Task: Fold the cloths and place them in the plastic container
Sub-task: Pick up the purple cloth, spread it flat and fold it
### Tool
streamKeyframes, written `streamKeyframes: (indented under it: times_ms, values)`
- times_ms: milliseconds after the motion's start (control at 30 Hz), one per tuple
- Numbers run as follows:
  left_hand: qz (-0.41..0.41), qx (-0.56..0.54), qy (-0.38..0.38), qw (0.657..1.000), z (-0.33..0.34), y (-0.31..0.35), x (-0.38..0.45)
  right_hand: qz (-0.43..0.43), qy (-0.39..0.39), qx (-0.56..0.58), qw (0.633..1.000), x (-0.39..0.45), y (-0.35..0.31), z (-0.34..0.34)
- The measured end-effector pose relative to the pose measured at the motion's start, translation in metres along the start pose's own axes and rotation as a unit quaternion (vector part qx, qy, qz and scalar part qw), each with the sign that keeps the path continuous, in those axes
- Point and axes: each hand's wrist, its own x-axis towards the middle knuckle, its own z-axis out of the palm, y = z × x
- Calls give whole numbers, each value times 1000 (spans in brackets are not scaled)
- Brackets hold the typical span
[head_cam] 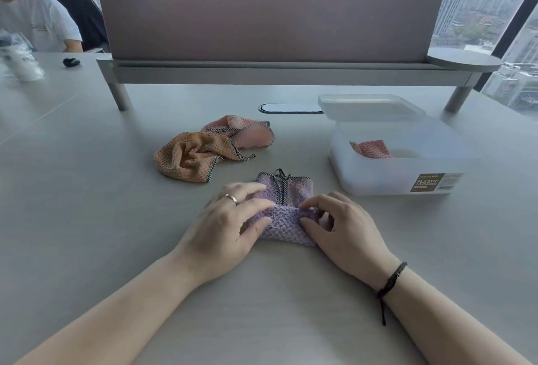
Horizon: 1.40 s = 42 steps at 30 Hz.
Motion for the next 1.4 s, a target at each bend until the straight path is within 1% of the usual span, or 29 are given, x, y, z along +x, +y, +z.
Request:
streamKeyframes:
  times_ms: [33,100,167,233,300,433,533,700,767,867,933,1033,1200,1300,1400]
  values:
    - [23,-7,-42,999,0,0,-1,-19,13,1,1000,-2,1,-1]
    - [35,-25,-116,992,0,-1,-2,-75,37,-22,996,-5,1,-4]
    - [27,-36,-149,988,0,-3,-2,-138,35,-66,988,-9,-1,-7]
    - [24,-38,-160,986,-2,-4,-1,-173,2,-103,980,-11,-2,-8]
    - [14,-50,-168,984,-4,-3,-1,-175,-27,-114,977,-11,-2,-6]
    - [-6,-74,-159,984,-5,-3,-3,-184,-9,-122,975,-9,-1,-2]
    - [-19,-86,-136,987,-4,-3,-3,-202,12,-114,973,-8,0,-2]
    - [-36,-127,-51,990,-8,-1,-5,-167,28,-35,985,-8,-1,-8]
    - [-41,-150,-28,987,-10,1,-5,-149,19,-6,989,-9,-2,-12]
    - [-73,-169,-5,983,-10,1,-2,-109,2,13,994,-8,2,-12]
    - [-95,-168,12,981,-7,-2,-1,-65,18,47,997,-5,5,-9]
    - [-141,-195,1,971,-2,-4,7,3,27,97,995,8,5,-4]
    - [-191,-194,15,962,4,-9,20,39,13,87,995,34,3,-1]
    - [-214,-171,27,961,7,-9,26,72,4,47,996,45,5,2]
    - [-226,-152,27,962,8,-9,29,81,-11,-21,996,51,3,4]
